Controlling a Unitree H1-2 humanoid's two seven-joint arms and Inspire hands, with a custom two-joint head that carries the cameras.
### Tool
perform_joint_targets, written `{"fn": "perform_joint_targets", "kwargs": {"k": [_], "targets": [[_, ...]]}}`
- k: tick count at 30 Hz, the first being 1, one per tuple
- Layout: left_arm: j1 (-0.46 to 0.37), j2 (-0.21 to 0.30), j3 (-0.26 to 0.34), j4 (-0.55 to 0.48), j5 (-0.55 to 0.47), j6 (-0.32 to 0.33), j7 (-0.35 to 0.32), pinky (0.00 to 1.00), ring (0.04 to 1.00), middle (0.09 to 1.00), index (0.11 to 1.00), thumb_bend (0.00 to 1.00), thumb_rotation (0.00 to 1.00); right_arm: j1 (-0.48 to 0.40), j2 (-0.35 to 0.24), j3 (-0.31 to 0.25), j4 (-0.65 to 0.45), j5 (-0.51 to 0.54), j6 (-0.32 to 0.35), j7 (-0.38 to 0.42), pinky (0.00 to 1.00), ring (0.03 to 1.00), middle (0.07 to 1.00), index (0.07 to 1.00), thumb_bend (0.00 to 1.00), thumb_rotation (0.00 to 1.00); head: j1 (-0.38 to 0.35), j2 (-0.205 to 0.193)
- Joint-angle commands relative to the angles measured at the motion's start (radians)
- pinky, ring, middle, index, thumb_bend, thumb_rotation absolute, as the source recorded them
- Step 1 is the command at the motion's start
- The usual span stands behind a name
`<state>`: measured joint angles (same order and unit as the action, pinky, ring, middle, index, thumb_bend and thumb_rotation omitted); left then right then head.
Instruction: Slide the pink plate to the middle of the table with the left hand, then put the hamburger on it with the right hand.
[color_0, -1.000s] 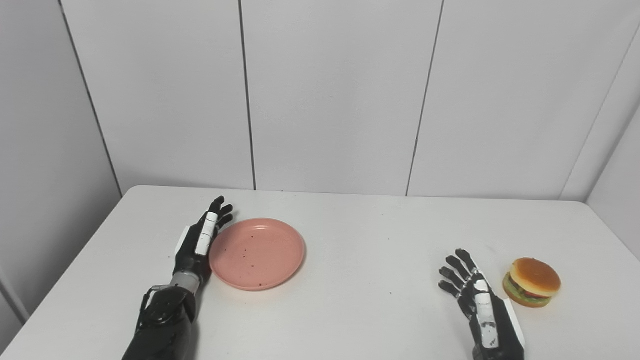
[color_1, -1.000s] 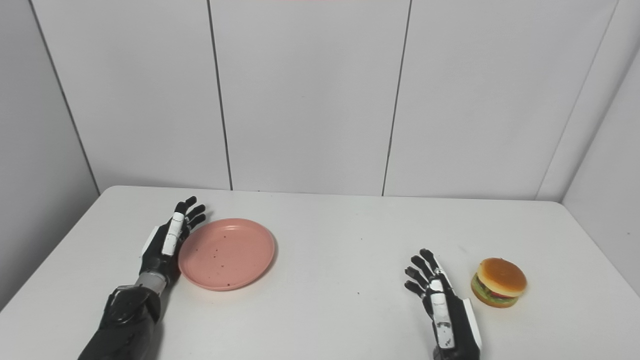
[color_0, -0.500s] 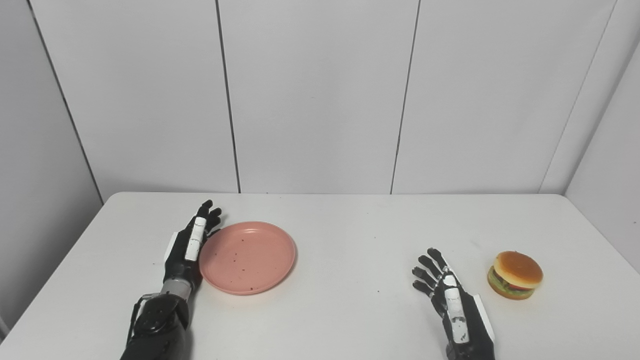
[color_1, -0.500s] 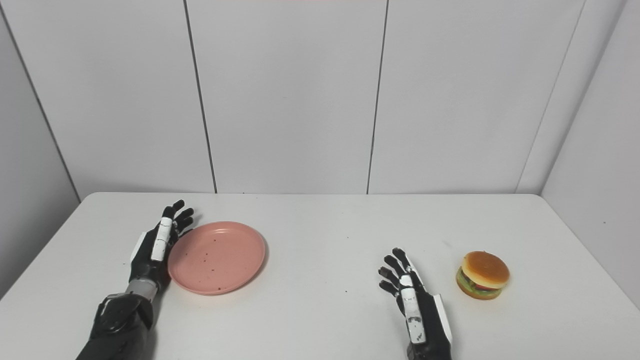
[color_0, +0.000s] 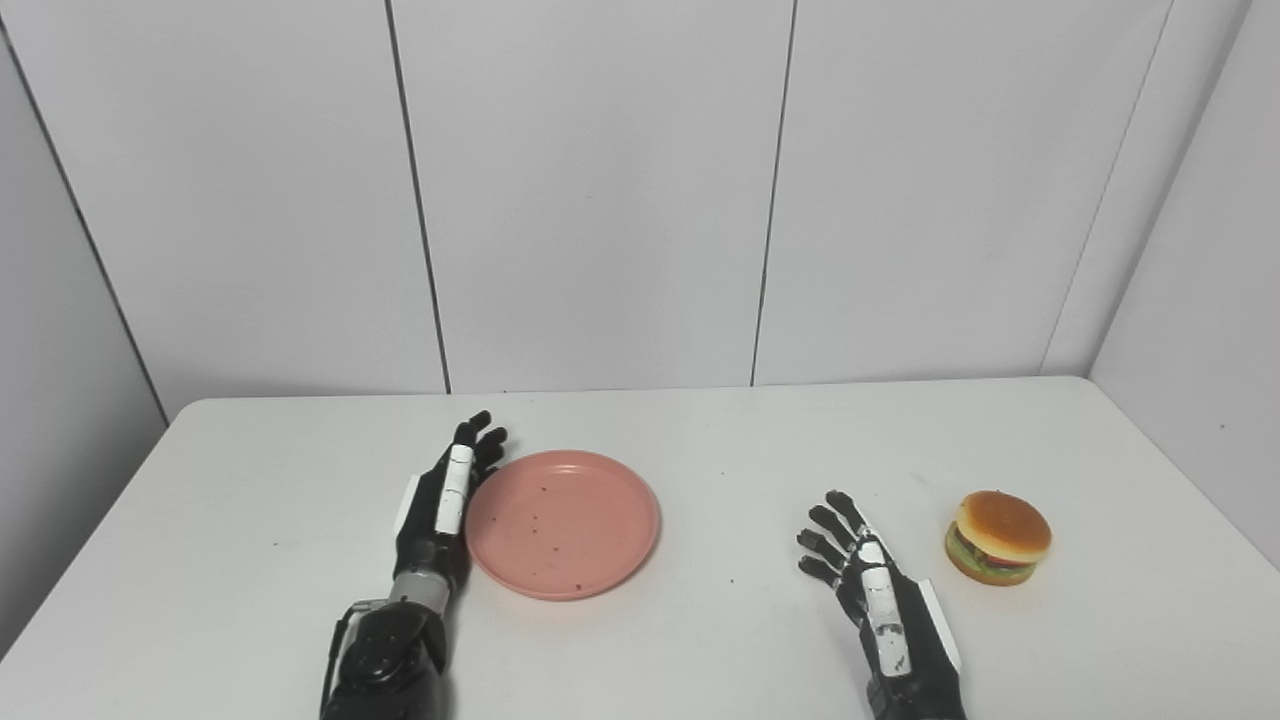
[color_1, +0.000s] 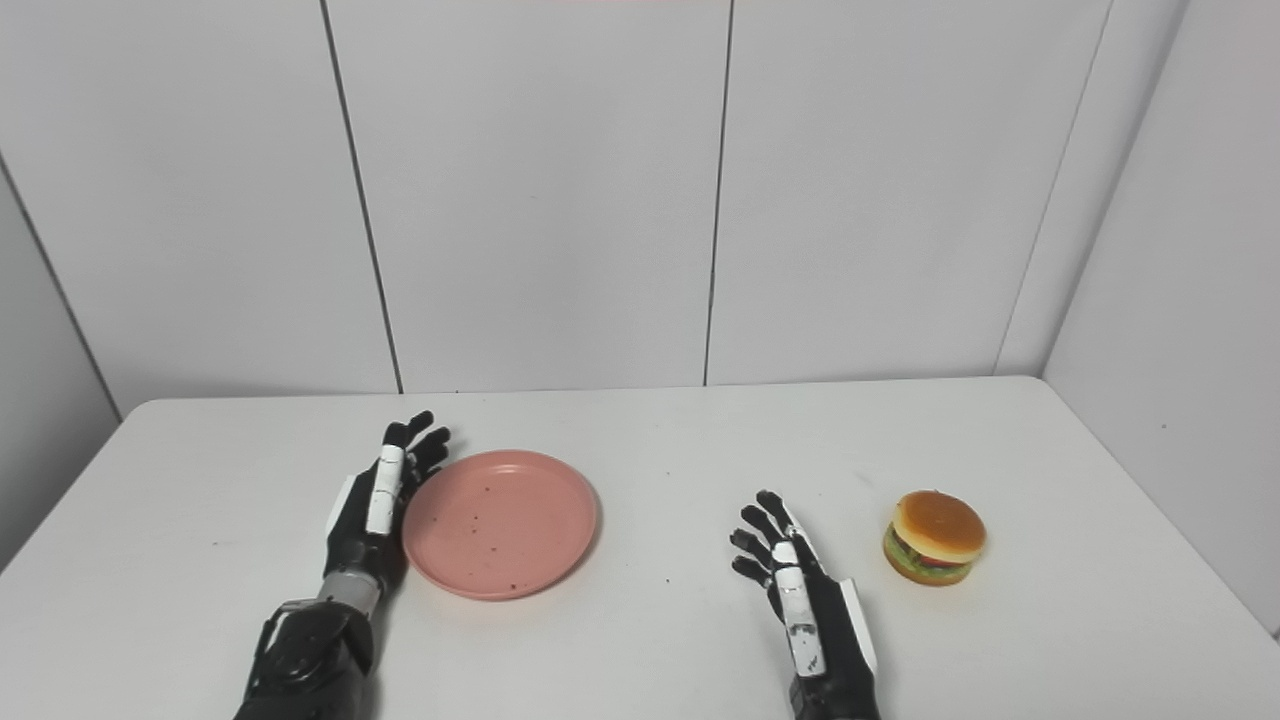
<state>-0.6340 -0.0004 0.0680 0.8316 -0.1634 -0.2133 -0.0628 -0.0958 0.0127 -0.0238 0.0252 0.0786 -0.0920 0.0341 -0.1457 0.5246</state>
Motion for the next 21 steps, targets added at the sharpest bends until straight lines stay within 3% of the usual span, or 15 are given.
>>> {"fn": "perform_joint_targets", "kwargs": {"k": [1, 7, 21], "targets": [[-0.001, -0.007, -0.009, -0.036, 0.018, 0.054, 0.014, 0.93, 0.912, 0.868, 0.862, 0.93, 0.94, 0.029, 0.013, 0.008, 0.027, 0.003, 0.009, 0.001, 0.81, 0.834, 0.880, 0.899, 0.81, 1.00, -0.003, 0.004], [0.010, -0.027, -0.017, -0.088, 0.030, 0.092, 0.008, 0.99, 0.930, 0.874, 0.853, 0.91, 0.94, 0.030, 0.015, 0.016, 0.020, -0.003, 0.015, -0.003, 0.82, 0.842, 0.881, 0.900, 0.81, 1.00, -0.013, 0.009], [0.017, -0.050, -0.033, -0.125, 0.030, 0.123, 0.002, 0.98, 0.923, 0.870, 0.853, 0.91, 0.93, 0.030, 0.025, 0.026, 0.010, -0.016, 0.018, -0.015, 0.82, 0.837, 0.878, 0.901, 0.80, 1.00, -0.041, 0.017]]}}
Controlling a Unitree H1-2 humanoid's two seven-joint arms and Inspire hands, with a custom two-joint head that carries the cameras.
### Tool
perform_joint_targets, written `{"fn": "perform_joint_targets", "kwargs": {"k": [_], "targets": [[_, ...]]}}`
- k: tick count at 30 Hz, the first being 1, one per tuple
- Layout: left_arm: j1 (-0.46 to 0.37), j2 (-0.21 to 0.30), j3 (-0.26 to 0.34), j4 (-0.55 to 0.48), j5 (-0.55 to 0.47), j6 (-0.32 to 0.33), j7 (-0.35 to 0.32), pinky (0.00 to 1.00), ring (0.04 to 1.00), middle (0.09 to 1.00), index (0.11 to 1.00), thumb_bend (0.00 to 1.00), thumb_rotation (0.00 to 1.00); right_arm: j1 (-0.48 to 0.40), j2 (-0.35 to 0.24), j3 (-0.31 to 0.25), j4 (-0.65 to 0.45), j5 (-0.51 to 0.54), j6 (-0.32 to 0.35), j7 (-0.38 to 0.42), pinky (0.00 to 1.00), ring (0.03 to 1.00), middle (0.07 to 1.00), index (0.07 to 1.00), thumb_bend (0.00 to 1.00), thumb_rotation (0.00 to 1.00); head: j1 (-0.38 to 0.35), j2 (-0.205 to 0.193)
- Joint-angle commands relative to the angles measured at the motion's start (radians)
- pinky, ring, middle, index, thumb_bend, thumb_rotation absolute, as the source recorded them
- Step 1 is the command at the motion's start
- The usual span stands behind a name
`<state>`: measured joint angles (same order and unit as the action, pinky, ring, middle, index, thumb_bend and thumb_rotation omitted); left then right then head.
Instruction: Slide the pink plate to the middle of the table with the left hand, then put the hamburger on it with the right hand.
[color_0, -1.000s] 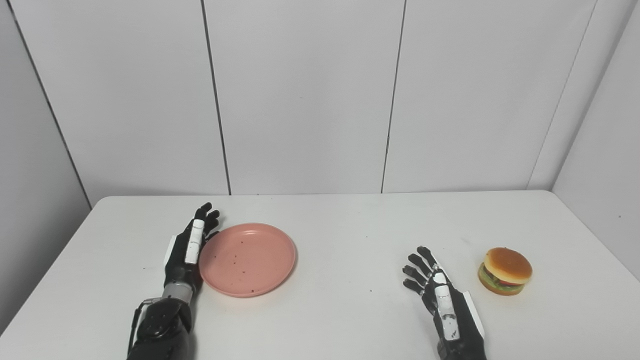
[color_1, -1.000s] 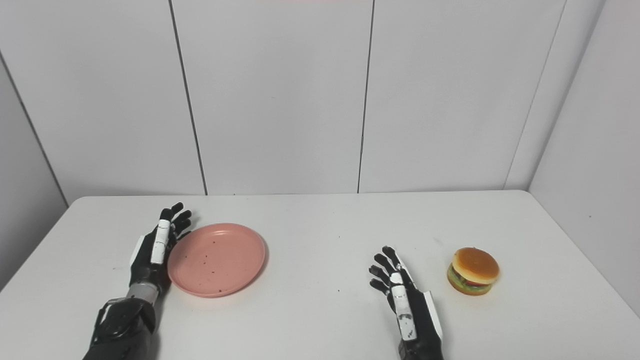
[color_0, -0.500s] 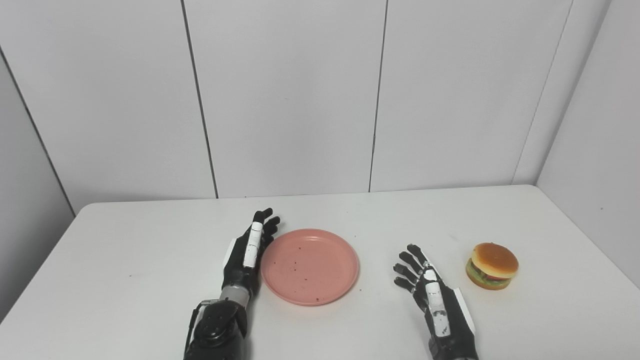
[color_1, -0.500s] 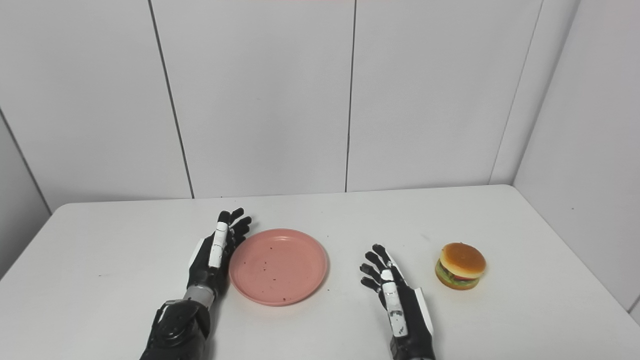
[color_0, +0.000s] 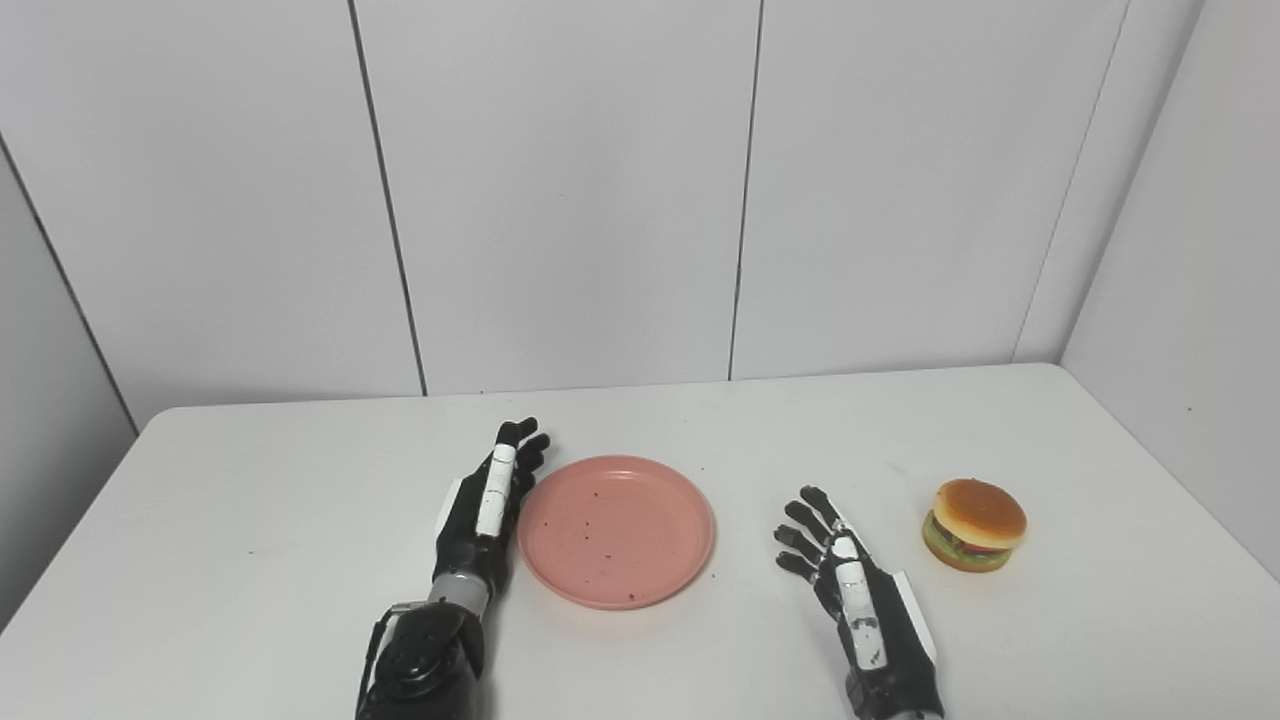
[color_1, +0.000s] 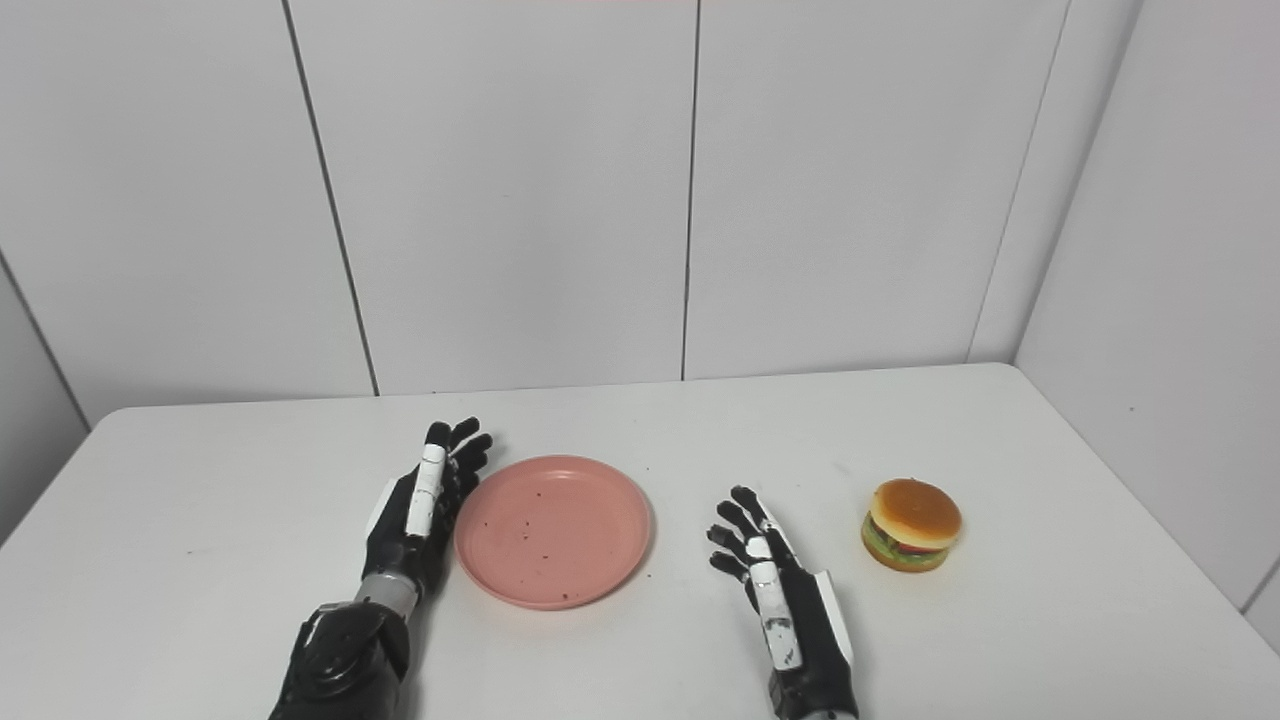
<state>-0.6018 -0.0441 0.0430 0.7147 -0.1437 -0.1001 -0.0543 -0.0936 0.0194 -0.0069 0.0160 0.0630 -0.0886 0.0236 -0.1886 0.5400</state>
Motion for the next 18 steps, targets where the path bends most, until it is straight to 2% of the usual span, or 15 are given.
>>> {"fn": "perform_joint_targets", "kwargs": {"k": [1, 8, 13, 18], "targets": [[-0.015, -0.006, -0.008, -0.007, 0.010, 0.009, -0.008, 0.98, 0.923, 0.868, 0.852, 0.91, 0.93, 0.028, 0.018, 0.009, 0.018, -0.001, 0.016, -0.004, 0.82, 0.836, 0.878, 0.901, 0.80, 1.00, 0.003, 0.001], [-0.010, -0.002, -0.008, -0.004, 0.008, 0.007, -0.010, 0.99, 0.931, 0.875, 0.853, 0.91, 0.93, 0.029, 0.013, 0.006, 0.015, -0.002, 0.020, -0.005, 0.82, 0.838, 0.877, 0.902, 0.81, 1.00, 0.005, 0.001], [-0.010, 0.000, -0.006, 0.003, 0.008, 0.001, -0.009, 0.98, 0.929, 0.876, 0.857, 0.90, 0.94, 0.026, -0.009, 0.027, 0.031, -0.086, -0.054, -0.019, 0.80, 0.834, 0.884, 0.905, 0.83, 1.00, -0.001, -0.002], [-0.024, 0.002, -0.002, 0.027, 0.000, -0.004, -0.018, 0.98, 0.930, 0.879, 0.859, 0.90, 0.93, 0.011, -0.015, 0.030, -0.004, -0.152, -0.098, -0.053, 0.78, 0.832, 0.878, 0.894, 0.82, 1.00, -0.031, -0.011]]}}
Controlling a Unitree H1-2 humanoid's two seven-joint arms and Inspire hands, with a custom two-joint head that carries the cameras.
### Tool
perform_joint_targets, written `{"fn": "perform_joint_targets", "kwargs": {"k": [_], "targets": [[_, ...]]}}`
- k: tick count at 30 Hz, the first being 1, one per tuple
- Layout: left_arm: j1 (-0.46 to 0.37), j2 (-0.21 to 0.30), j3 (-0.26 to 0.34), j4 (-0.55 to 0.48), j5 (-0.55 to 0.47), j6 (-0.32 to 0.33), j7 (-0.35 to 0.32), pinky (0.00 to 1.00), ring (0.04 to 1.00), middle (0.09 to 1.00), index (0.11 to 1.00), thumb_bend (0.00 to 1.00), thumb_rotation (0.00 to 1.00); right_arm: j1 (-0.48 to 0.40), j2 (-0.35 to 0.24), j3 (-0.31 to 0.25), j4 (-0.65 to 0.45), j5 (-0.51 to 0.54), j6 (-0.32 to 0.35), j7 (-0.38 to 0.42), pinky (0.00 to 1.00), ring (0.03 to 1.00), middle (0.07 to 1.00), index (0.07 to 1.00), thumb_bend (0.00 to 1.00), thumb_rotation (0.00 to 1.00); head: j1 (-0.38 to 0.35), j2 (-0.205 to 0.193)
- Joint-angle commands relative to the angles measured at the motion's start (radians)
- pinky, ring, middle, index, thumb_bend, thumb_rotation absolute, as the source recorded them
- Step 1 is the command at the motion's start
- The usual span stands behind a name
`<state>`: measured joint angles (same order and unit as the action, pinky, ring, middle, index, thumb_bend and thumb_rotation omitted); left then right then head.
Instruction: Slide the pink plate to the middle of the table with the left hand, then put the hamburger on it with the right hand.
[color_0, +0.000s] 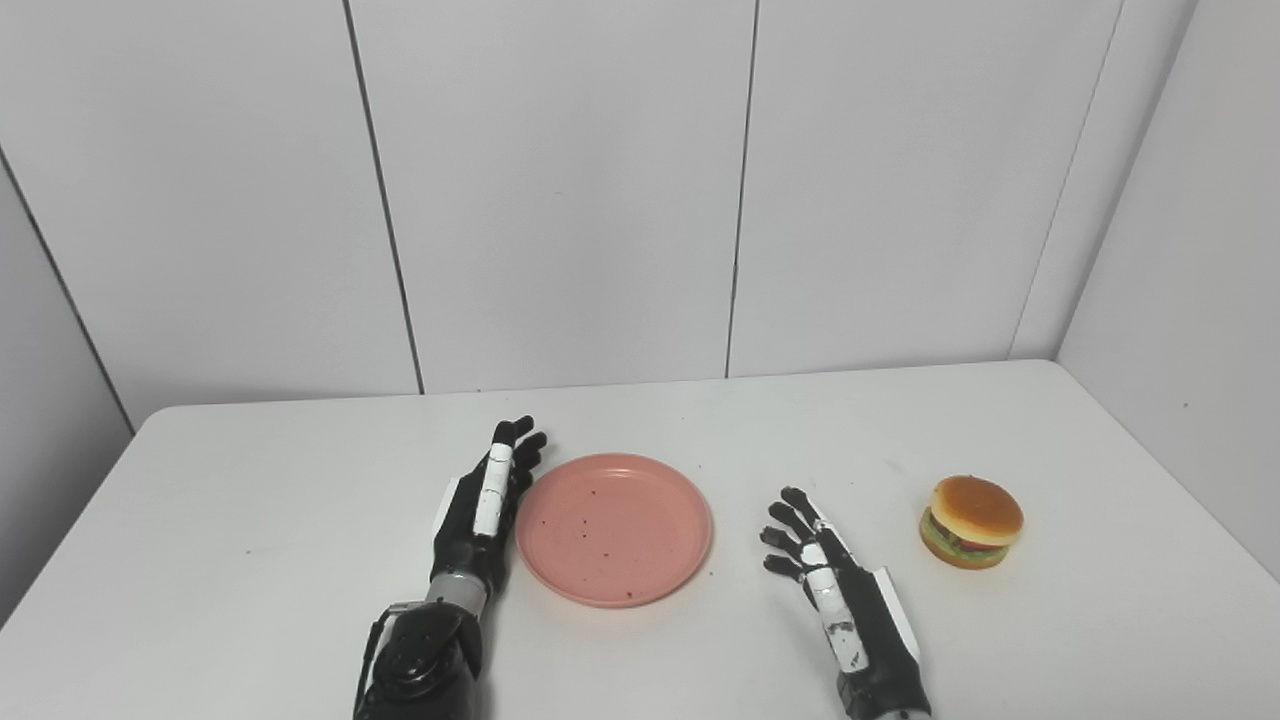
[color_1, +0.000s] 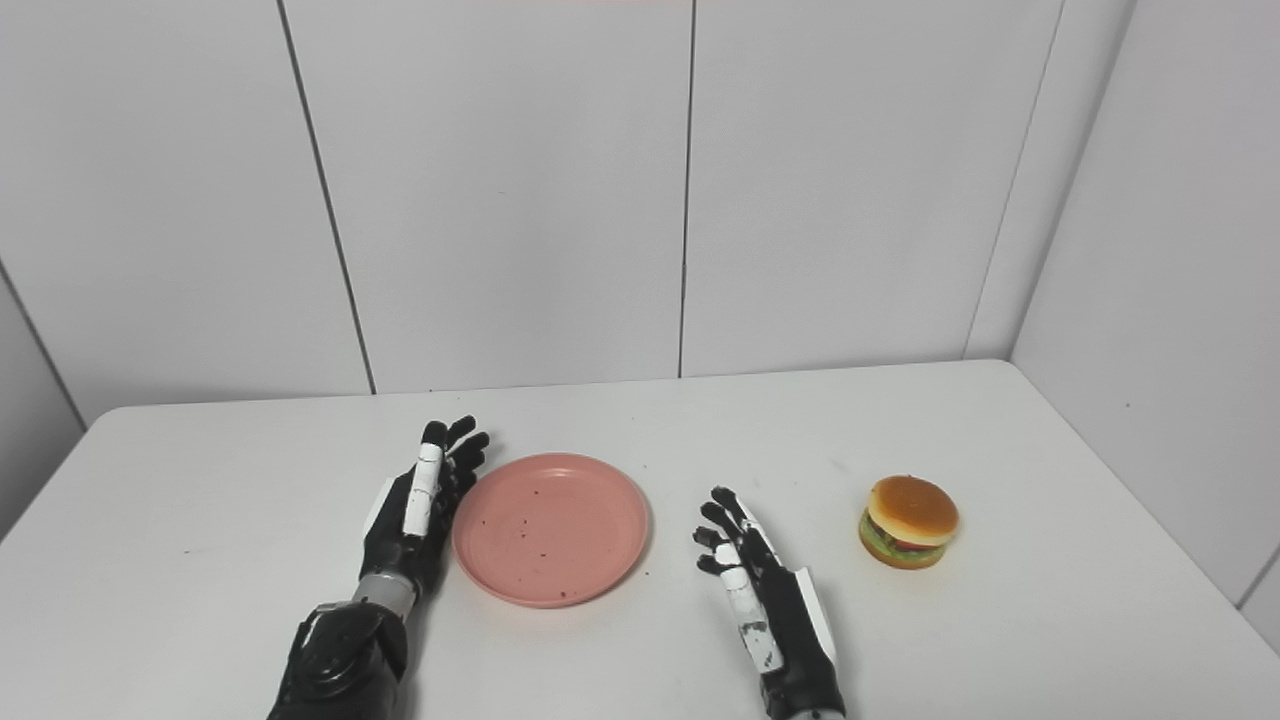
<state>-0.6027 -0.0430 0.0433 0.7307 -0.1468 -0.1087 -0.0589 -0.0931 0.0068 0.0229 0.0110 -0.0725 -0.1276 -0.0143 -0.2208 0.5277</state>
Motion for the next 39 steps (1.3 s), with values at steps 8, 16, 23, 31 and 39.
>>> {"fn": "perform_joint_targets", "kwargs": {"k": [8, 16, 23, 31, 39], "targets": [[-0.042, 0.002, -0.004, 0.040, -0.001, 0.002, -0.033, 0.90, 0.912, 0.866, 0.856, 0.90, 0.94, -0.035, -0.062, -0.014, -0.109, -0.156, -0.082, -0.054, 0.75, 0.810, 0.855, 0.891, 0.74, 1.00, -0.053, -0.010], [-0.049, 0.013, -0.005, 0.074, 0.008, -0.026, -0.043, 0.92, 0.919, 0.881, 0.868, 0.90, 0.96, -0.107, -0.165, -0.056, -0.232, -0.257, -0.004, -0.047, 0.66, 0.759, 0.787, 0.834, 0.74, 1.00, -0.056, -0.016], [-0.052, 0.018, 0.003, 0.092, -0.001, -0.034, -0.050, 0.95, 0.923, 0.882, 0.867, 0.89, 0.94, -0.163, -0.257, -0.072, -0.269, -0.381, 0.006, -0.042, 0.58, 0.710, 0.764, 0.806, 0.76, 1.00, -0.064, -0.030], [-0.056, 0.015, 0.006, 0.109, -0.005, -0.041, -0.052, 0.94, 0.925, 0.879, 0.866, 0.90, 0.93, -0.218, -0.332, -0.093, -0.266, -0.575, 0.022, -0.089, 0.62, 0.704, 0.736, 0.752, 0.77, 1.00, -0.076, -0.043], [-0.059, 0.019, 0.009, 0.127, -0.004, -0.053, -0.059, 0.94, 0.922, 0.885, 0.869, 0.90, 0.94, -0.266, -0.404, -0.116, -0.214, -0.757, 0.080, -0.106, 0.69, 0.766, 0.751, 0.718, 0.74, 0.99, -0.077, -0.047]]}}
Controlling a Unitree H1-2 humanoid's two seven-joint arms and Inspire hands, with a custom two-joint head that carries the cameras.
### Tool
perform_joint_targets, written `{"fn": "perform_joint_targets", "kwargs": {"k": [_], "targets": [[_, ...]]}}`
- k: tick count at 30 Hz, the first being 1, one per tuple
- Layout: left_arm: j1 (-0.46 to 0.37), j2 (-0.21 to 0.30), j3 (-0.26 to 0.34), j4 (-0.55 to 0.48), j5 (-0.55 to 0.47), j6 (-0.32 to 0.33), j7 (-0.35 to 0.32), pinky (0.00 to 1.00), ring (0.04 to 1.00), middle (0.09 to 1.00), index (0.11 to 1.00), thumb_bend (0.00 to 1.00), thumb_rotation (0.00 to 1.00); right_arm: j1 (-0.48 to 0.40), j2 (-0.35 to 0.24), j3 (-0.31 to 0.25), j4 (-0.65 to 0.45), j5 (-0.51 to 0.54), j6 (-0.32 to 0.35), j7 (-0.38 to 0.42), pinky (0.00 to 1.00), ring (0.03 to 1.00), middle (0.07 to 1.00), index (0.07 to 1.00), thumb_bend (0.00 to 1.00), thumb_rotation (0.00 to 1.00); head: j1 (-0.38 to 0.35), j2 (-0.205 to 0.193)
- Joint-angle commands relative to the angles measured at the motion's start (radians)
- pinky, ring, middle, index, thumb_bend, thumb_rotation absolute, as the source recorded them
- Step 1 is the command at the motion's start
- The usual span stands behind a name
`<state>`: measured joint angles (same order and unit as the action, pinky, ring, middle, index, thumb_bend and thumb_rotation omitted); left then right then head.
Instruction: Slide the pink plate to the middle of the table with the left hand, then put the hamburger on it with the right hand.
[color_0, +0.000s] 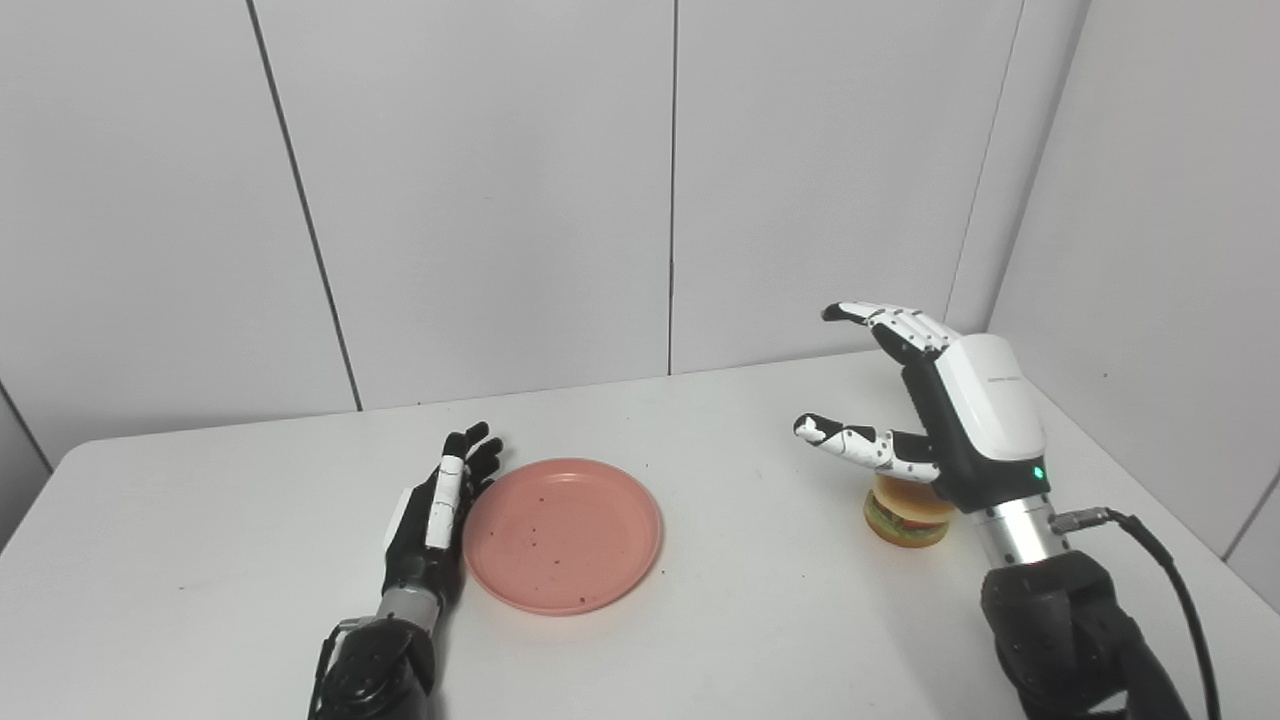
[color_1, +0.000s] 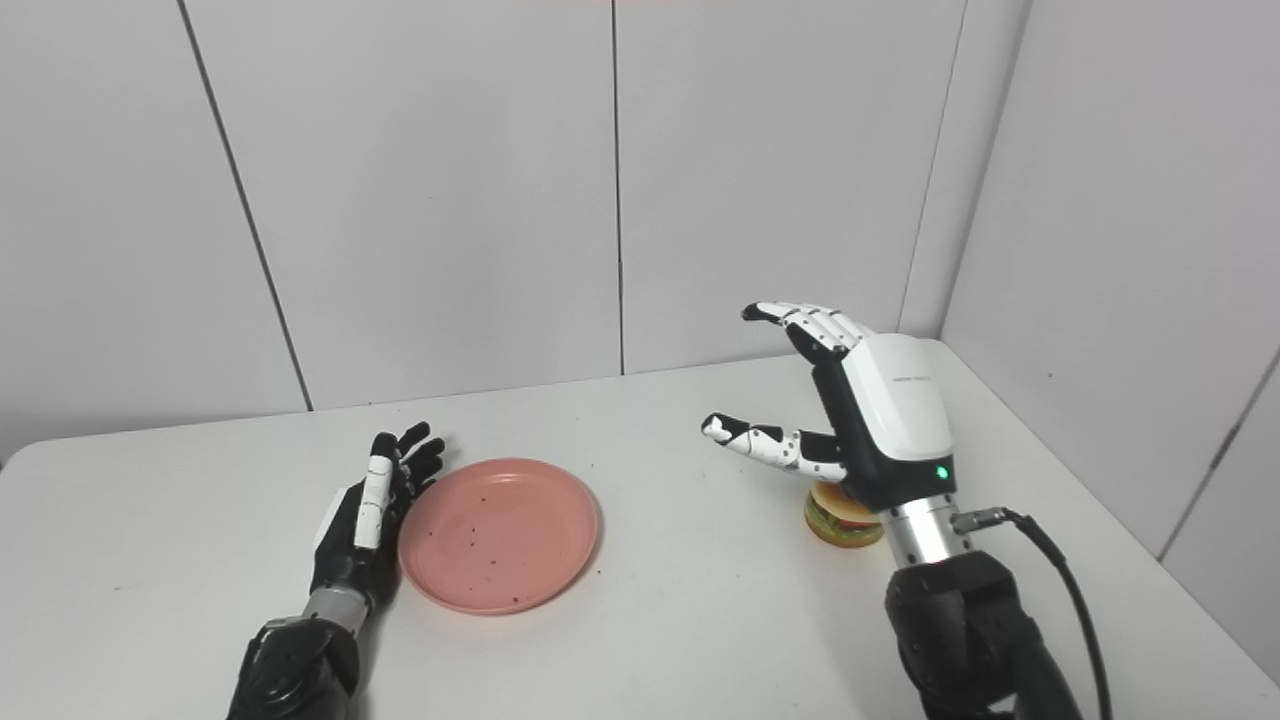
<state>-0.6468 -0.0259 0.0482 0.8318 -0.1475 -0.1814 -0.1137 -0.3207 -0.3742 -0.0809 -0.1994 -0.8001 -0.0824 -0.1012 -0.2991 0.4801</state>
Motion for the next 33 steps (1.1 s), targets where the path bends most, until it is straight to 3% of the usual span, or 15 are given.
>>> {"fn": "perform_joint_targets", "kwargs": {"k": [1, 10, 15, 24, 33], "targets": [[-0.016, 0.002, 0.006, 0.029, -0.005, 0.019, -0.005, 0.94, 0.923, 0.886, 0.869, 0.89, 0.94, -0.043, -0.032, -0.012, 0.007, -0.051, 0.053, -0.012, 0.70, 0.773, 0.751, 0.717, 0.74, 0.99, 0.001, 0.000], [-0.015, 0.005, 0.001, 0.027, 0.006, 0.014, -0.015, 0.92, 0.917, 0.883, 0.869, 0.89, 0.96, -0.067, -0.084, 0.005, 0.120, -0.113, 0.095, -0.017, 0.65, 0.731, 0.716, 0.694, 0.75, 0.94, 0.008, 0.001], [-0.013, 0.006, -0.001, 0.026, 0.010, 0.014, -0.014, 0.91, 0.914, 0.878, 0.864, 0.89, 0.95, -0.069, -0.100, 0.021, 0.156, -0.114, 0.119, -0.002, 0.70, 0.750, 0.736, 0.709, 0.75, 0.92, 0.010, 0.001], [-0.012, 0.008, -0.006, 0.035, 0.011, 0.007, -0.019, 0.91, 0.917, 0.883, 0.869, 0.90, 0.95, -0.085, -0.116, 0.037, 0.284, -0.079, 0.081, -0.074, 0.65, 0.717, 0.723, 0.689, 0.75, 0.91, 0.015, 0.003], [-0.006, 0.009, -0.005, 0.024, 0.009, 0.016, -0.014, 0.90, 0.916, 0.883, 0.870, 0.89, 0.94, -0.117, -0.130, 0.072, 0.361, -0.045, 0.069, -0.124, 0.66, 0.716, 0.721, 0.682, 0.74, 0.92, 0.020, 0.008]]}}
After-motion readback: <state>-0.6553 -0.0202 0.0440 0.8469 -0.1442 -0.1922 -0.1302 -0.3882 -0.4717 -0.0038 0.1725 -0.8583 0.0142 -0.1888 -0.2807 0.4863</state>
